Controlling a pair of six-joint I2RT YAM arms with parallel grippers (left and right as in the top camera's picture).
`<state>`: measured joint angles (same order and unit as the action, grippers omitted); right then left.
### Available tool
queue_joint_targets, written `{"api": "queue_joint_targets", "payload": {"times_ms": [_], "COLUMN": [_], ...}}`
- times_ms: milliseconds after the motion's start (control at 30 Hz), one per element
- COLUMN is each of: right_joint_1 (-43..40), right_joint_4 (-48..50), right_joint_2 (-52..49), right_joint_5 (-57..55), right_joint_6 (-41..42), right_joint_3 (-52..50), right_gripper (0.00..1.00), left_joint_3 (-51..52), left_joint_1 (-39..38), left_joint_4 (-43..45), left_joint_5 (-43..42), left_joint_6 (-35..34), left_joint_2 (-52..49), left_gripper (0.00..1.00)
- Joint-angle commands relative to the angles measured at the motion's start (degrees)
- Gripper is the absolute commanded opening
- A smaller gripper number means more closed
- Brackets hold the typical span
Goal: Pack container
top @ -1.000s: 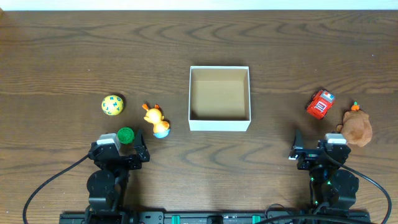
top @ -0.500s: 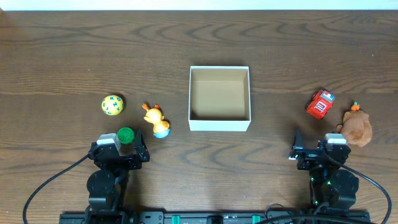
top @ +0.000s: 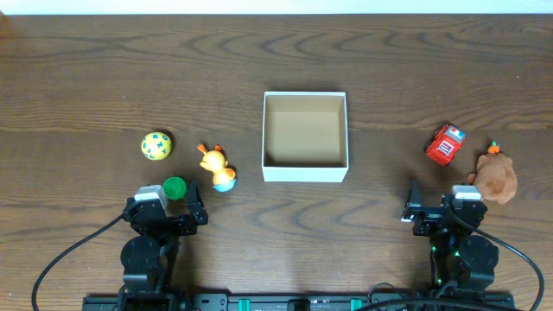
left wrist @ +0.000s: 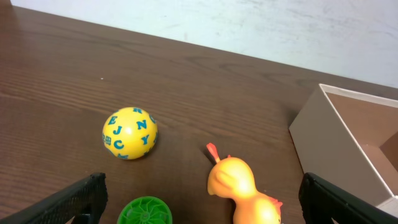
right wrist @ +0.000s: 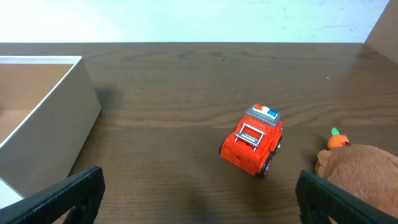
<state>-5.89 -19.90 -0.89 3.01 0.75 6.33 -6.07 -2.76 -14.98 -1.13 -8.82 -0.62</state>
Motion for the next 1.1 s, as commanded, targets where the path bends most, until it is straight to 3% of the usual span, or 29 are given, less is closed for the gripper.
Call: {"api": "queue_joint_targets", "payload": {"times_ms": [0, 633, 1067], "right_joint_1": [-0.42, -0.42, -0.44], "right_joint_4": [0.02, 0.04, 4.44], "right_joint_2": [0.50, 0.50, -2.27], "right_joint_5": [0.22, 0.24, -0.24], "right_joint_6": [-0.61, -0.33, 6.58], "right_joint_3": [-0.33, -0.33, 0.68], "right_gripper": [0.99, 0.99, 0.99], "left_joint_3": [0.94, 0.94, -2.80], "left_joint_1": [0.24, 0.24, 0.24], "left_joint_4": [-1.64, -1.64, 1.79], "left_joint_5": [0.09, 0.09, 0.09], "left_joint_6": [-0.07, -0.09, -3.61], "left_joint_2": [0.28, 0.28, -3.06], "left_gripper": [0.98, 0.98, 0.98]}}
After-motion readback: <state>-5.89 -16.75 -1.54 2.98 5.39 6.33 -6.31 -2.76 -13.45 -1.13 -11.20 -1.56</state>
